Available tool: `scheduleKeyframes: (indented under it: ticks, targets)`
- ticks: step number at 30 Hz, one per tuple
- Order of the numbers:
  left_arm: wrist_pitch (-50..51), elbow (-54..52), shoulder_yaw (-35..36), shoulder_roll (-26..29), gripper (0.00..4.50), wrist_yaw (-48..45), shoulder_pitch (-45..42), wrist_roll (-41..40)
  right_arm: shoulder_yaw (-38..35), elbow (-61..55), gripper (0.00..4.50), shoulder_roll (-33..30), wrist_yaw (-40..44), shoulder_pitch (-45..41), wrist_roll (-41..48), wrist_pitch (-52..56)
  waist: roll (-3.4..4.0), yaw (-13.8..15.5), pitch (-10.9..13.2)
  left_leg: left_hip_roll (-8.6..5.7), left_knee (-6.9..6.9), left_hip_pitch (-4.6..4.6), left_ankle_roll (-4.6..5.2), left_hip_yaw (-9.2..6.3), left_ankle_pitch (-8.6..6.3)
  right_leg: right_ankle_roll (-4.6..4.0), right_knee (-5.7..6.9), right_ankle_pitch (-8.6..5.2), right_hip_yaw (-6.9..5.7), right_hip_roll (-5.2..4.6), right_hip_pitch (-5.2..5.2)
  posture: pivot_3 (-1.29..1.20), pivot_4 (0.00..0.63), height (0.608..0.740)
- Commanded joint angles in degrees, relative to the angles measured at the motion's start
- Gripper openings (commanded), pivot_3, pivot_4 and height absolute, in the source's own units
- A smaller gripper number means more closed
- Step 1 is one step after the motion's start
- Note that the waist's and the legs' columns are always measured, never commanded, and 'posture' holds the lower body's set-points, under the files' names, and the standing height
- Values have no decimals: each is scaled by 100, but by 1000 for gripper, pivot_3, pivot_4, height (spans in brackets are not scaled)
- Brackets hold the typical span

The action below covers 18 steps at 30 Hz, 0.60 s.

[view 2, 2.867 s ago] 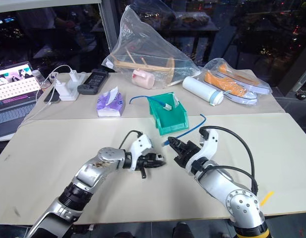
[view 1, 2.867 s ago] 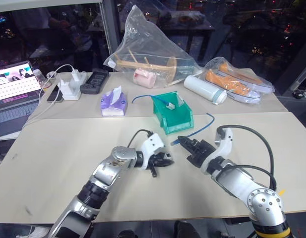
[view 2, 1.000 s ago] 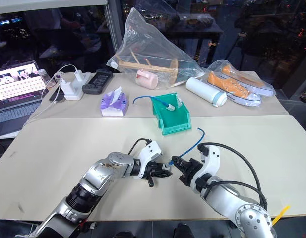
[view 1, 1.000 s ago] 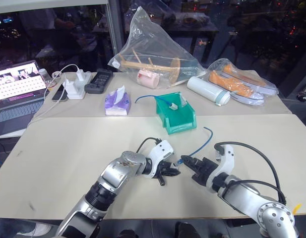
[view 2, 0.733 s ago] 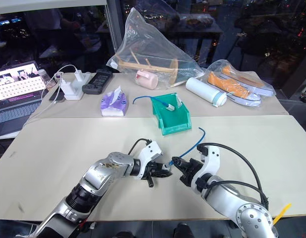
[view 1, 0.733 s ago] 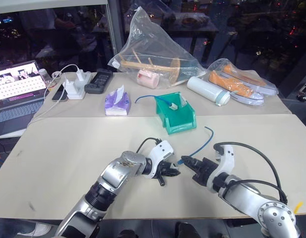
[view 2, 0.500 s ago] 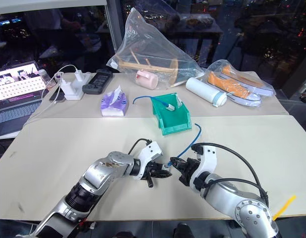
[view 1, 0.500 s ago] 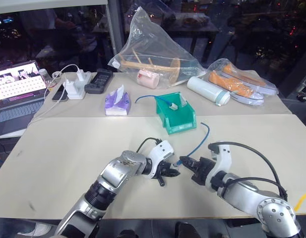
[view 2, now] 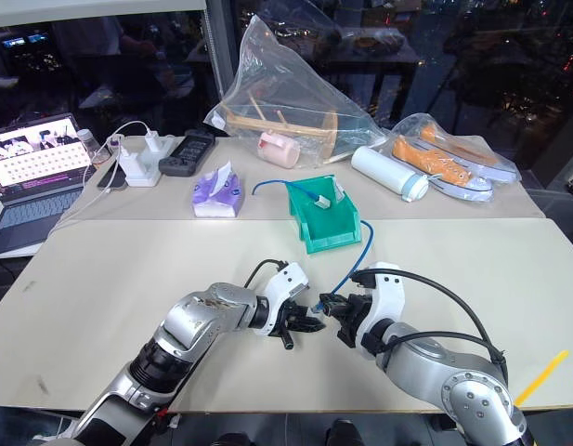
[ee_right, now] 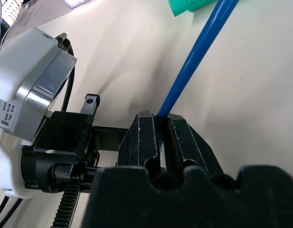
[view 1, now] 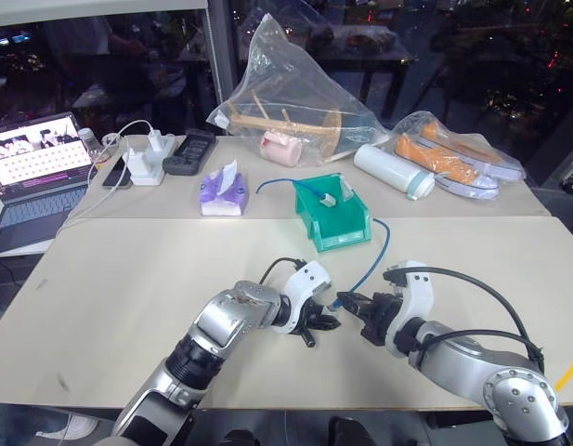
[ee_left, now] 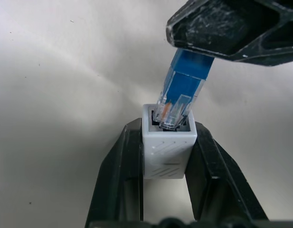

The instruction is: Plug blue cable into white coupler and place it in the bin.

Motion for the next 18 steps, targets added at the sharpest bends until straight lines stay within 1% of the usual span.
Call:
scheduleKeyframes:
  ticks: [1,5,10,18]
  targets:
    - [-8,-112,42,-117,683,128,-153,-43,207,-42,0,20,110,50,243,252,0,0,0,0,0,0,0,0,0,0,0,0,0,0,1,0,150,740]
    - [1,-227,3,-112,683,127,-96,-65,269,158,0,128,262,128,346,285,-1,-1,-1,0,1,3,0,0,0,0,0,0,0,0,3,0,150,740]
    - [-37,-289,-38,-125,683,149,-60,-56,331,465,0,151,518,-2,396,452,-1,-6,-1,0,1,6,0,0,0,0,0,0,1,0,3,0,150,740]
    - [63,-497,59,-149,683,345,93,-85,474,640,0,217,608,-181,345,694,-1,-11,-1,0,1,7,-1,0,1,-1,0,0,1,0,3,0,150,740]
